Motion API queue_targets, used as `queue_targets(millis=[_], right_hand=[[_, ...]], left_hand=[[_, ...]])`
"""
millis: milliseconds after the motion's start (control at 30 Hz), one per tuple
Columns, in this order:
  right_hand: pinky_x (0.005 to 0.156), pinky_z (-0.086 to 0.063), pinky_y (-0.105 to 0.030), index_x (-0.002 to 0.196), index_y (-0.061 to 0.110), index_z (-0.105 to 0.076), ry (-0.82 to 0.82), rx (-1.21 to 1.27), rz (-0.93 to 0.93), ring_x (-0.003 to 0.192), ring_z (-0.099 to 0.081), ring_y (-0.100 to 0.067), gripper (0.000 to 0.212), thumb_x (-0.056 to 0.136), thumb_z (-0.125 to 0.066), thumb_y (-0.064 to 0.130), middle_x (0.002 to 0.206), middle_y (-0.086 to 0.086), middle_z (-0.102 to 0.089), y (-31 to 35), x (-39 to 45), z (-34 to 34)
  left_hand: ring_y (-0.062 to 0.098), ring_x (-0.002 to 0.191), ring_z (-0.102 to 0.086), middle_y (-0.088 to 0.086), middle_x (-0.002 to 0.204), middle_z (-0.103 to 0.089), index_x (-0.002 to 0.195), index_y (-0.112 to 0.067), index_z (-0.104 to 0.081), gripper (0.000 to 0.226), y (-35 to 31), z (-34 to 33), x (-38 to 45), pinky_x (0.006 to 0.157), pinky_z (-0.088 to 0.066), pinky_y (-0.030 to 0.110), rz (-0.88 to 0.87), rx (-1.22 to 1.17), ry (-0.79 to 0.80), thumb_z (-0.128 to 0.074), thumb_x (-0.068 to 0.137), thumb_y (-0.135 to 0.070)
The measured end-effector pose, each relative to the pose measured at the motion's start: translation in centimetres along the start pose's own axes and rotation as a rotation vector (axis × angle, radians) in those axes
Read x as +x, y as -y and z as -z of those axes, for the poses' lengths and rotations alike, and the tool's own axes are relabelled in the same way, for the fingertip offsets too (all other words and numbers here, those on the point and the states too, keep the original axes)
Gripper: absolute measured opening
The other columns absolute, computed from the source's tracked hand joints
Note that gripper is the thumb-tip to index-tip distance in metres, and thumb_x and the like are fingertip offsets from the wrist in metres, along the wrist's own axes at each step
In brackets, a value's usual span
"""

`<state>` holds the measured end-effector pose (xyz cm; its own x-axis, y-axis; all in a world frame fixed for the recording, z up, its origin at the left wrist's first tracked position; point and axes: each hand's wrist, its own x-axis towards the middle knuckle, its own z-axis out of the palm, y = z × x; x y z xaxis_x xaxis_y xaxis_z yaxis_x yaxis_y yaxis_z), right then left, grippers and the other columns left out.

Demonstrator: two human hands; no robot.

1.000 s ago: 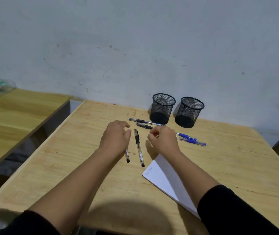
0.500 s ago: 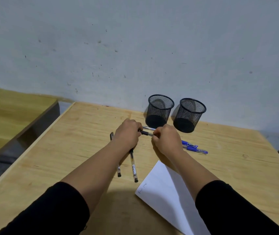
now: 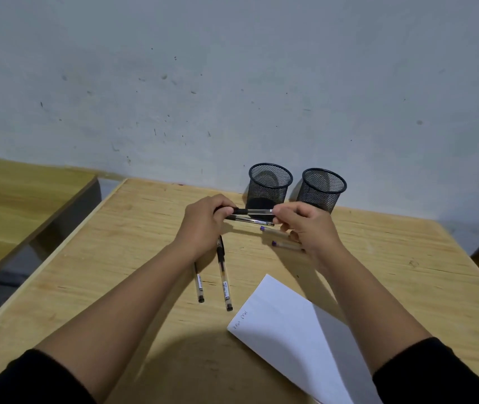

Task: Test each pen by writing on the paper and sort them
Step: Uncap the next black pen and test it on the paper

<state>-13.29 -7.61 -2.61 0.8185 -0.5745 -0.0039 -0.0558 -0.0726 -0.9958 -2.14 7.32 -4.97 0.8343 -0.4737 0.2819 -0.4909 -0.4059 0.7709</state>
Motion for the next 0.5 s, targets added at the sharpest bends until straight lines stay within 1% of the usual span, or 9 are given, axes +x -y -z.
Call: queue_targets(millis=[67,133,233,300,367,433,467,500], right_hand=[[0.049,-0.041,-0.014,0.078,0.015,-0.068,0.025,0.201,-0.065,0.053,-0.051,-0.006,0.007,0.084,-0.066,0.012,0.067,-0.001,-0.064,0.0,-1.1,-0.2],[0.046,-0.037,-0.016,0.078,0.014,-0.066,0.047,0.275,-0.084,0.050,-0.050,-0.006,0.007,0.086,-0.065,0.012,0.063,0.000,-0.061,-0.1,-2.3,-0.6],[0.044,-0.035,-0.015,0.077,0.012,-0.065,0.027,0.260,-0.046,0.048,-0.047,-0.007,0.011,0.088,-0.062,0.012,0.057,0.000,-0.057,0.0,-4.1,-0.6],[0.045,-0.035,-0.013,0.073,0.014,-0.064,0.014,0.194,0.037,0.048,-0.047,-0.005,0.016,0.089,-0.061,0.012,0.058,0.000,-0.056,0.0,-5.3,-0.1],[0.046,-0.036,-0.012,0.072,0.015,-0.063,-0.001,0.174,0.110,0.047,-0.047,-0.003,0.018,0.089,-0.060,0.011,0.057,0.003,-0.057,-0.2,-6.5,0.3],[0.046,-0.036,-0.012,0.074,0.015,-0.062,-0.030,0.190,0.146,0.047,-0.047,-0.002,0.017,0.090,-0.059,0.010,0.055,0.005,-0.057,-0.4,-7.3,0.3],[0.046,-0.036,-0.012,0.075,0.014,-0.062,-0.057,0.206,0.151,0.047,-0.047,-0.002,0.016,0.090,-0.058,0.009,0.055,0.005,-0.056,-0.3,-7.6,0.6],[0.045,-0.035,-0.012,0.076,0.013,-0.061,-0.101,0.238,0.151,0.046,-0.046,-0.002,0.016,0.090,-0.057,0.008,0.054,0.004,-0.056,-0.3,-7.8,1.1]], left_hand=[[-0.001,0.076,-0.056,-0.009,0.083,-0.066,0.092,-0.019,-0.067,0.011,-1.3,-0.1,-1.1,0.062,-0.035,-0.002,0.014,-0.117,0.026,-0.059,0.088,-0.015],[-0.007,0.072,-0.054,-0.016,0.076,-0.062,0.087,-0.024,-0.064,0.008,-2.7,-0.5,-2.2,0.062,-0.037,-0.001,-0.007,-0.169,0.103,-0.062,0.086,-0.017],[-0.006,0.061,-0.051,-0.016,0.072,-0.060,0.081,-0.025,-0.062,0.009,-3.9,-0.7,-3.3,0.059,-0.037,0.005,-0.063,-0.178,0.185,-0.065,0.084,-0.016],[-0.002,0.064,-0.052,-0.010,0.074,-0.062,0.077,-0.026,-0.063,0.013,-4.0,-0.1,-3.6,0.063,-0.038,0.012,-0.089,-0.207,0.209,-0.066,0.083,-0.015],[0.008,0.066,-0.052,-0.005,0.076,-0.063,0.073,-0.031,-0.061,0.019,-4.4,0.3,-3.8,0.065,-0.040,0.022,-0.118,-0.228,0.236,-0.067,0.082,-0.015],[0.007,0.062,-0.048,-0.007,0.072,-0.061,0.071,-0.033,-0.060,0.023,-5.3,-0.1,-4.0,0.062,-0.037,0.023,-0.149,-0.211,0.275,-0.067,0.083,-0.015],[0.003,0.059,-0.047,-0.009,0.070,-0.060,0.070,-0.033,-0.059,0.024,-5.8,-0.4,-4.1,0.061,-0.037,0.021,-0.156,-0.199,0.279,-0.066,0.083,-0.014],[-0.002,0.058,-0.048,-0.010,0.070,-0.059,0.069,-0.032,-0.059,0.024,-5.8,-0.4,-4.1,0.060,-0.036,0.018,-0.143,-0.186,0.248,-0.066,0.083,-0.014]])
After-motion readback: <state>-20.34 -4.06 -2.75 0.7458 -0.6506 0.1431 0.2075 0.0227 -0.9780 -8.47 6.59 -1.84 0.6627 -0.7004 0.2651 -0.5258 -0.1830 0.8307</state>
